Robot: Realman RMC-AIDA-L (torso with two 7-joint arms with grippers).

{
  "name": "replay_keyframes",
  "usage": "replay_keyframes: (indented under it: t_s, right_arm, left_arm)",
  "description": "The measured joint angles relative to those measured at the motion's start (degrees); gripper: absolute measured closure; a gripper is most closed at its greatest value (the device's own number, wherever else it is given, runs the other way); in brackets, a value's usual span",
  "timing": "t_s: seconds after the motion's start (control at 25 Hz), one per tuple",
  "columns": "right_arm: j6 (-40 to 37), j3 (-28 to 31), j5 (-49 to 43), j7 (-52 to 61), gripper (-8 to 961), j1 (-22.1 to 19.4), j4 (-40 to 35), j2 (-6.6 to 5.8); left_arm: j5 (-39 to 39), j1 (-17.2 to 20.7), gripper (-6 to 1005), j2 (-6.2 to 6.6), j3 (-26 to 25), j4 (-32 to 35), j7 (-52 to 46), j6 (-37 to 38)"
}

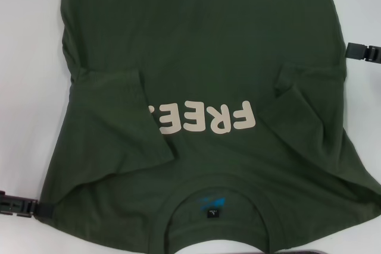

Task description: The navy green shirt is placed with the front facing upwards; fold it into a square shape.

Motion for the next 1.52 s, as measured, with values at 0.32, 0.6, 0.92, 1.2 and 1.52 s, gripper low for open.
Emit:
replay_keyframes:
  t_s: [0.32, 0.6, 0.92, 1.2, 1.52]
  right_arm:
    - [0.00, 0.22, 0.00, 0.08, 253, 0.05, 0.00, 0.00]
    - [0.00, 0.26, 0.00, 0.44, 253, 0.30, -0.14, 0.00]
    - [0.02, 0.20, 0.00, 0.61, 253, 0.41, -0.24, 0.00]
    - [0.08, 0.25, 0.00, 0.62, 253, 0.54, -0.28, 0.00]
    - [0.09, 0.19, 0.00, 0.62, 254, 0.62, -0.35, -0.09]
  left_arm:
    - [0.59, -0.12, 100, 0.16, 0.00, -0.33, -1.11, -0.08]
    - [0.64, -0.57, 100, 0.42, 0.18, -1.03, -2.17, -0.08]
    - [1.11, -0.60, 100, 0.08, 0.56, -1.95, -2.86, -0.13]
    - [1.88, -0.71, 100, -0.58, 0.55, -1.95, -2.96, -0.13]
    - [1.88, -1.03, 100, -1.33, 0.60, -1.95, -2.82, -0.12]
